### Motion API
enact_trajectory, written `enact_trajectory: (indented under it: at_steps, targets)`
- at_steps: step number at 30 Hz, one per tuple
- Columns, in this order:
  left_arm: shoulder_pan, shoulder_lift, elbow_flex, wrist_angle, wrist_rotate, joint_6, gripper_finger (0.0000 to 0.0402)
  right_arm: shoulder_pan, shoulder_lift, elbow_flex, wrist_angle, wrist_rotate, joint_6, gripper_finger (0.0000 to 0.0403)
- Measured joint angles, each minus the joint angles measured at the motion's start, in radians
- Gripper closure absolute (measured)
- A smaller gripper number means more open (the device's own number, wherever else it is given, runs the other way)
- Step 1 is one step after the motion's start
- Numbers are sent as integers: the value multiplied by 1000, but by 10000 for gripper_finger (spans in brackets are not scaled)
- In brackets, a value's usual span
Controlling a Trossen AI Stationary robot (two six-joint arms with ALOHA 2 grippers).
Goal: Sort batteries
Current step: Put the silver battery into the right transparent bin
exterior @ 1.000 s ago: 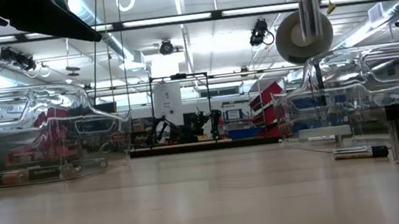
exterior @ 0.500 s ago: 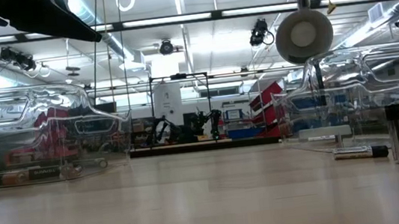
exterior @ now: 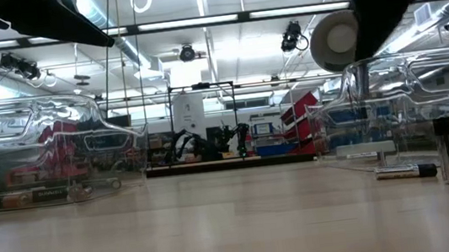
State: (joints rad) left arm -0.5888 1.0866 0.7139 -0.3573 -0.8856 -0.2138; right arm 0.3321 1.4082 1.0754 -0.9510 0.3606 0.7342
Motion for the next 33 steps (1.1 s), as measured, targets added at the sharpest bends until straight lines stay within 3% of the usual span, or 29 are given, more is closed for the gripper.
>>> enact_trajectory:
  at_steps: [5,9,25,33]
  targets:
    - [0,0,0,3,0,0,179,-53,-24,-173,207,-91,3,360]
    - [0,0,0,8,0,0,179,-77,14,-209,238,-141,-2,359]
    - [0,0,0,18,0,0,179,-81,11,-206,274,-157,-10,301]
    - [0,0,0,23,0,-4,179,-4,-1,-13,172,-166,33,305]
